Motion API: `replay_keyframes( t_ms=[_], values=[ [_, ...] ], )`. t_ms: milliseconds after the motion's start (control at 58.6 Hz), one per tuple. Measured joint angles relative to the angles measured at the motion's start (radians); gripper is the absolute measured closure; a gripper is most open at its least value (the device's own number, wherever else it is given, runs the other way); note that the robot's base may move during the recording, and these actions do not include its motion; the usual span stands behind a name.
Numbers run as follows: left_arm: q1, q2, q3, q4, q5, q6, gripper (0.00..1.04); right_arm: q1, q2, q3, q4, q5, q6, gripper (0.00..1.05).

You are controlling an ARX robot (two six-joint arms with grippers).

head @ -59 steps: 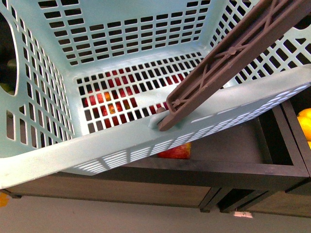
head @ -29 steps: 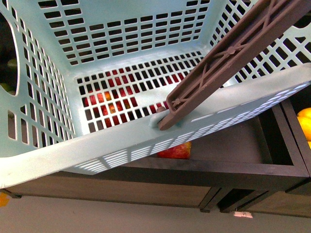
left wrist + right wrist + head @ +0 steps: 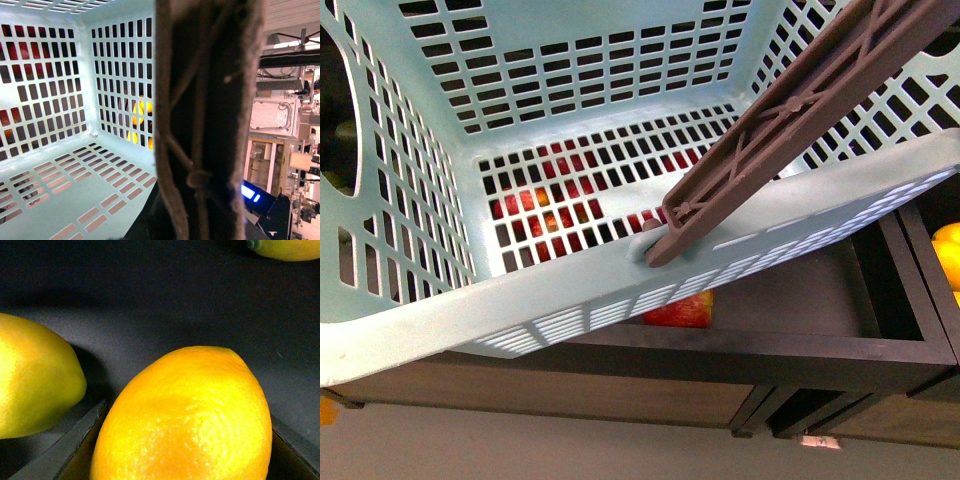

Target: Pick lemon and mango into basket

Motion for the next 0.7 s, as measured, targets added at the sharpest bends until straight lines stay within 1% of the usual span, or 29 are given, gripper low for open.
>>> replay_keyframes(
  t_ms=[222,290,358,427,529,631,700],
  values=[
    [0.000,0.000,0.000,0.000,0.000,0.000,1.00,-0.032,-0.104,-0.149,0.076,-0.108,0.019,0.33],
    [0.000,0.000,0.000,0.000,0.000,0.000,1.00,-0.059,-0.214,-0.243,0.120,-0.185,0.040,0.33],
    [0.000,0.000,0.000,0.000,0.000,0.000,1.00,-0.072,-0.294,-0.297,0.144,-0.230,0.053,0.33],
    [0.000,0.000,0.000,0.000,0.000,0.000,1.00,-0.088,-0.464,-0.395,0.179,-0.305,0.058,0.33],
    [0.000,0.000,0.000,0.000,0.001,0.000,1.00,-0.083,-0.689,-0.526,0.197,-0.393,0.057,0.33],
    [0.000,0.000,0.000,0.000,0.001,0.000,1.00,-0.064,-0.814,-0.600,0.206,-0.431,0.063,0.33],
    [0.000,0.000,0.000,0.000,0.000,0.000,1.00,-0.034,-0.912,-0.657,0.218,-0.447,0.090,0.33]
  ],
)
